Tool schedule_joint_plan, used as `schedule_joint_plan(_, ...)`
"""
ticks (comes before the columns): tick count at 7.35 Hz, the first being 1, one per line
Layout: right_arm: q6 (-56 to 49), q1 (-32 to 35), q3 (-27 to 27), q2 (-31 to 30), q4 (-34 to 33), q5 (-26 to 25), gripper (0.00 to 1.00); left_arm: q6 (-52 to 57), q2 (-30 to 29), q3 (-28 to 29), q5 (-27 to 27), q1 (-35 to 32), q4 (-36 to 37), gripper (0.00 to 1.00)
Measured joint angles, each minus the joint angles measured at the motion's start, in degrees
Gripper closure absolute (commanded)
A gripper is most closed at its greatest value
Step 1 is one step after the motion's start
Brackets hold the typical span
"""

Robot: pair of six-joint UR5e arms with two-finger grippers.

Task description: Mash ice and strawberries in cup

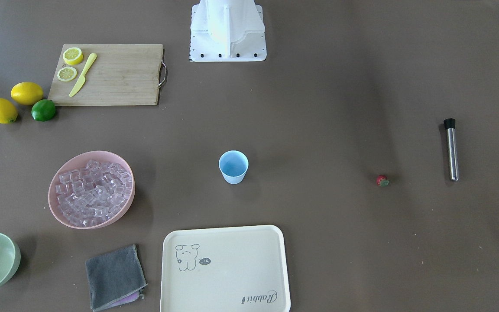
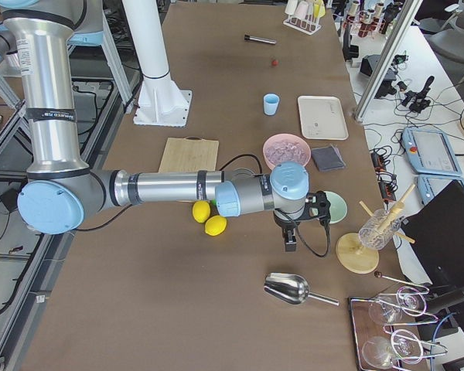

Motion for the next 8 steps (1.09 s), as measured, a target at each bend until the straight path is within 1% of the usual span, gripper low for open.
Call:
schedule_joint_plan(5, -0.1, 0.7, 0.4, -0.1, -0.2, -1.0, 0.00, 0.1, 0.0, -0.2, -0.1, 0.0, -0.1, 0.02)
schedule_joint_plan(6, -0.1, 0.6, 0.4, -0.1, -1.3, -1.0, 0.00, 0.1, 0.0, -0.3, -0.1, 0.0, -0.1, 0.02)
schedule_joint_plan(8, -0.1, -0.1, 0.8, 0.5, -6.5, -2.5, 0.00, 0.2, 0.1, -0.2, 0.0, 0.0, -0.1, 0.02)
